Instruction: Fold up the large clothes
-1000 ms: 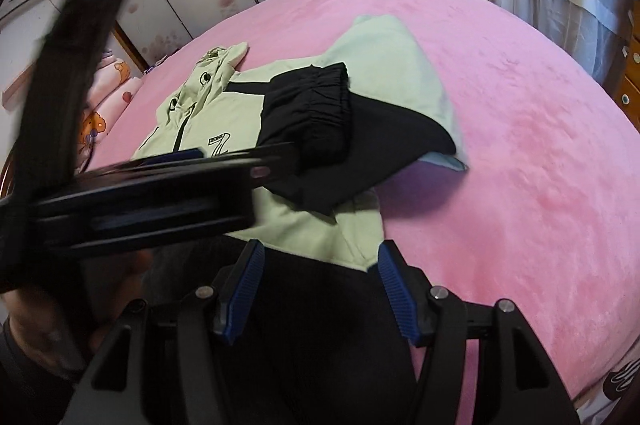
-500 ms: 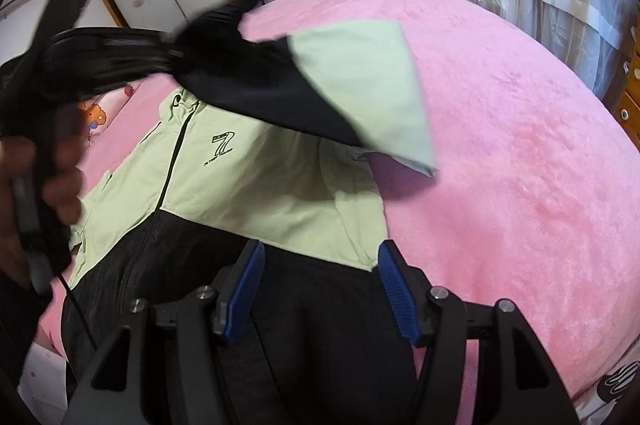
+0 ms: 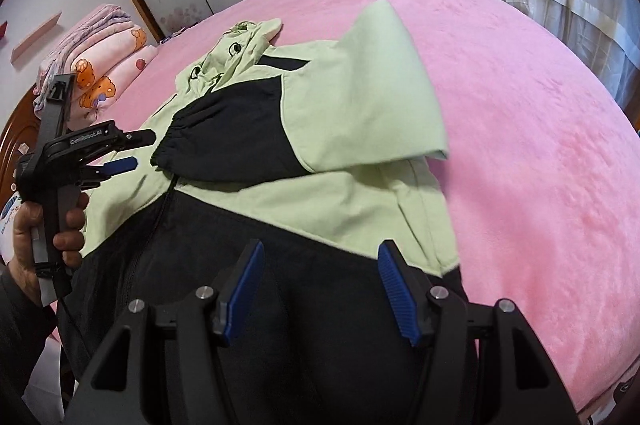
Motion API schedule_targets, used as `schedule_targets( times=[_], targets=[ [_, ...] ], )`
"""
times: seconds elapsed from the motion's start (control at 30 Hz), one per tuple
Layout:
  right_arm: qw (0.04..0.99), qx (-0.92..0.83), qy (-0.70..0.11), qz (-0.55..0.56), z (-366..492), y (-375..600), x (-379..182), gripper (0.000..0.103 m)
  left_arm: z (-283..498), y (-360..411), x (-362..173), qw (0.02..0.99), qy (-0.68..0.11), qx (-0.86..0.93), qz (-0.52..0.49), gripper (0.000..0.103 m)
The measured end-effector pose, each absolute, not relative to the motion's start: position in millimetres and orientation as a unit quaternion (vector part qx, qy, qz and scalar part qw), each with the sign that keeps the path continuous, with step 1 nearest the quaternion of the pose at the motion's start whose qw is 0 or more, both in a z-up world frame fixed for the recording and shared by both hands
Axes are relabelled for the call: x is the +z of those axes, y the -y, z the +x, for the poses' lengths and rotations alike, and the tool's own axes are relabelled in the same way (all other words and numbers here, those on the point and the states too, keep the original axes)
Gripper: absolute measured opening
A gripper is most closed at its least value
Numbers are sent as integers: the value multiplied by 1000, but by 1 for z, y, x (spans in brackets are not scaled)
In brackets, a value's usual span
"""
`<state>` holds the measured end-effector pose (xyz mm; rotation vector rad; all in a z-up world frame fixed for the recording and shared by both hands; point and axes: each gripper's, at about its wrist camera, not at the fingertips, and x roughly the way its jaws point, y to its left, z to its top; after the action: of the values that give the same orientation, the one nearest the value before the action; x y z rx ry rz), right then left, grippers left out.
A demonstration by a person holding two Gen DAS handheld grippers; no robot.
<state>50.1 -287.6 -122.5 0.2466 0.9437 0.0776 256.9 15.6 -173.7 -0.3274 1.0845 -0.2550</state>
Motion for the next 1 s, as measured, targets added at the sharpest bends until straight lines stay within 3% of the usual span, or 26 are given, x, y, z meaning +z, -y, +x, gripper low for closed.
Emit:
schedule_targets(
  times=[0.2, 0.27, 0.3, 0.4, 0.7, 0.83, 1.0],
  targets=[
    [890, 32, -443, 102, 66, 287, -107, 59, 306, -8, -208, 802, -553, -168, -149, 71],
    [896, 23, -434, 96, 75, 294, -96, 59, 314, 0, -213, 798, -560, -181, -131, 52],
    [898, 20, -429, 97, 80, 299, -91, 59, 317, 6, -215, 799, -564, -179, -109, 28],
    [904, 0, -414, 108, 101, 321, -75, 59, 322, 23, -204, 800, -559, -203, -82, 21],
    [904, -47, -403, 134, 170, 371, -64, 60, 319, 7, -101, 873, -439, -200, -66, 20],
    [891, -40, -432, 135, 200, 371, -81, 59, 326, -21, -107, 879, -446, -155, -65, 20],
    [868, -28, -480, 121, 245, 361, -114, 59, 326, -49, -159, 853, -503, -120, -63, 21]
  ],
)
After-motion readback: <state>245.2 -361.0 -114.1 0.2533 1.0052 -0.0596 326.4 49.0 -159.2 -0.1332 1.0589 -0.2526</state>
